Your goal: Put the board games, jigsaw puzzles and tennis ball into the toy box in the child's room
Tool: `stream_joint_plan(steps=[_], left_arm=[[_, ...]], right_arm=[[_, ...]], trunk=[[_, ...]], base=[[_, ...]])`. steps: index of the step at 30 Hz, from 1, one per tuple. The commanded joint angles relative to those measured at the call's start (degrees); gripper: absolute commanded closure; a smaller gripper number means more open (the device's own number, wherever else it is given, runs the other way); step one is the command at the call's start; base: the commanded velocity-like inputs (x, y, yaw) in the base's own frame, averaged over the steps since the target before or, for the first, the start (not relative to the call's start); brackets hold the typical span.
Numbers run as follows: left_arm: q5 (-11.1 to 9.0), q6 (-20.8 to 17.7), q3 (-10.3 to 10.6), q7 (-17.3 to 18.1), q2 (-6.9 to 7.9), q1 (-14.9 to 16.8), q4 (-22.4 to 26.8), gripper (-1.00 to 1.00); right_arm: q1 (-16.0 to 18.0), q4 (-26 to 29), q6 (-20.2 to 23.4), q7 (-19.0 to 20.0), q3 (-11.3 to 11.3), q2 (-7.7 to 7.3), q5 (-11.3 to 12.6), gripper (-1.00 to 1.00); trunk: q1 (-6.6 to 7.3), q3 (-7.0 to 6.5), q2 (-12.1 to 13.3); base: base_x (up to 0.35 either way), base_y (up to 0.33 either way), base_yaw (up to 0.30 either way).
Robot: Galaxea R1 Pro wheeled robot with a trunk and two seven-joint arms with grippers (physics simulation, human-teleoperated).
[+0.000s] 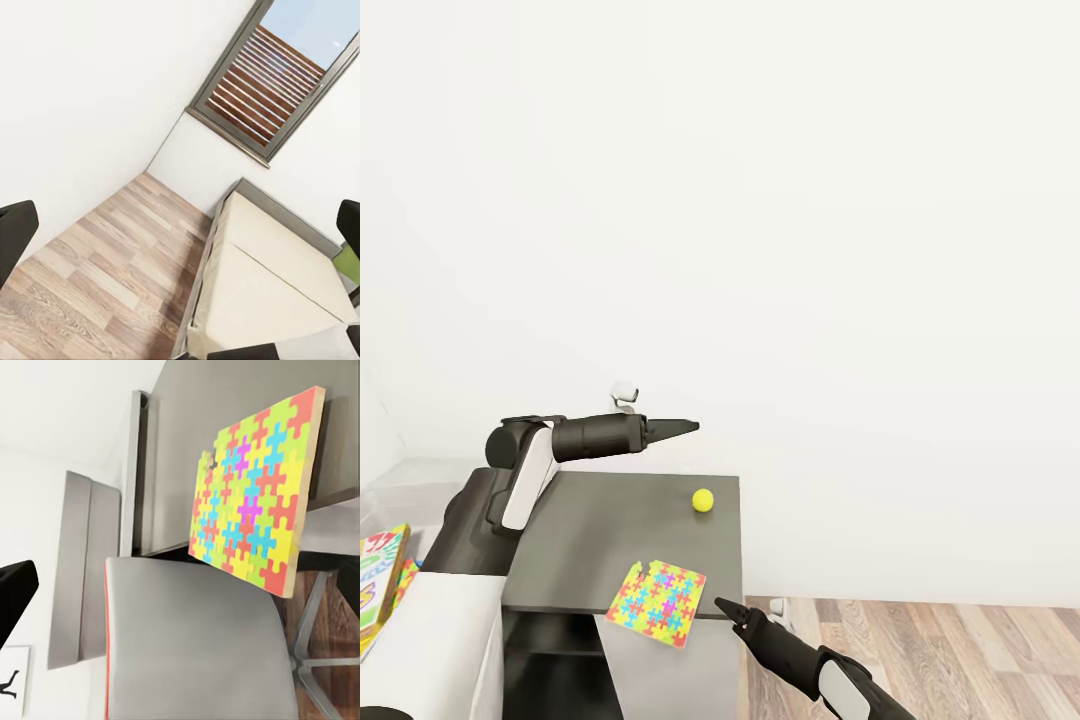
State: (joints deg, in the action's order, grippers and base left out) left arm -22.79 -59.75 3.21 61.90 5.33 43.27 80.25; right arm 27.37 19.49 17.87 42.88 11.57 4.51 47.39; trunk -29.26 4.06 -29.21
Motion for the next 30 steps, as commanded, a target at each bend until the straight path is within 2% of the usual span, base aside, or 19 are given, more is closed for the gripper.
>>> stream_joint_plan(steps=[1,10,15,30], left_arm=[[-0.06,-0.25,0.05,0.19,0.04,0.06,0.00,-1.00],[-0.06,-0.25,0.05,0.32,0.04,0.06,0.01,-1.00],[-0.08,-0.25,0.11,0.32,0.05,0.06,0.06,-1.00],[-0.10,-0.25,0.05,0.33,0.06,0.06,0.08,-1.00]], right_arm=[[0.05,0.01,0.41,0.01,0.21,-0.03,0.60,-1.00],[0.05,0.02,0.41,-0.01,0.21,0.03,0.54,-1.00],[0.05,0.02,0.34,-0.04,0.21,0.05,0.54,-1.00],[0.05,0.02,0.32,0.00,0.21,0.06,0.52,-1.00]], trunk=[[-0.25,0.30,-0.53],[-2.23,1.92,-4.14],[-2.23,1.92,-4.14],[-5.52,4.61,-10.16]], base=[[0.000,0.000,0.000],[0.000,0.000,0.000],[0.000,0.000,0.000],[0.000,0.000,0.000]])
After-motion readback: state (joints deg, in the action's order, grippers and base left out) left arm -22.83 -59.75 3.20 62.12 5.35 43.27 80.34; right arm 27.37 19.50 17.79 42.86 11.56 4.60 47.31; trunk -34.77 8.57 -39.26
